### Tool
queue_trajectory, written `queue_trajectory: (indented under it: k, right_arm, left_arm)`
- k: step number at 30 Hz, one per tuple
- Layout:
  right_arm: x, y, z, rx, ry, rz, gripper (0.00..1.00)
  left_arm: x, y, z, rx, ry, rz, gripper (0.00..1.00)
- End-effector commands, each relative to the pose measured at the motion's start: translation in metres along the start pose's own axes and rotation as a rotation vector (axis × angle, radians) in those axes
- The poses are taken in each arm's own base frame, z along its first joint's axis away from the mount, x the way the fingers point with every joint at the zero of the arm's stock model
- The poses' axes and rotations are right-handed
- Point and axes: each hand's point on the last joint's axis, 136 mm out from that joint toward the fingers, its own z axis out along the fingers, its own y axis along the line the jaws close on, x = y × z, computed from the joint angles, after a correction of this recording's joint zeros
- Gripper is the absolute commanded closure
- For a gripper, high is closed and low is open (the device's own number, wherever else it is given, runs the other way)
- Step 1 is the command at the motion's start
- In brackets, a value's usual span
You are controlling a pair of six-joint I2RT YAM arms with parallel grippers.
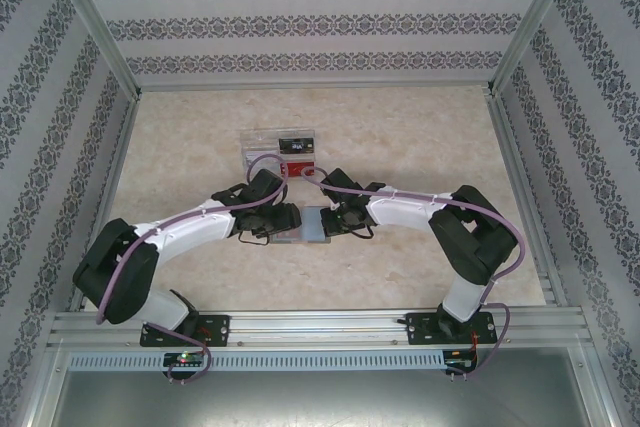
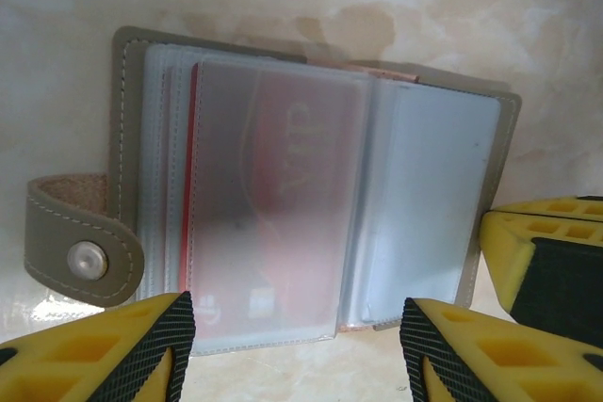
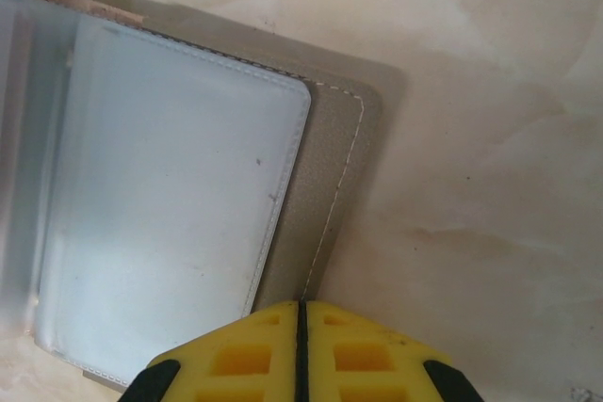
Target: Take the credit cards out of the card holder
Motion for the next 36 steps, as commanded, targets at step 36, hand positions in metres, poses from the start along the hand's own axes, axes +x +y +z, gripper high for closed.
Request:
queue_trajectory:
  k: [36]
  right_arm:
    - [0.014,-0.006,0.015,0.007,0.061,0.015,1.00]
  left_arm:
    - [0.005,-0.034,0.010,0.180,0.030,0.046,0.32]
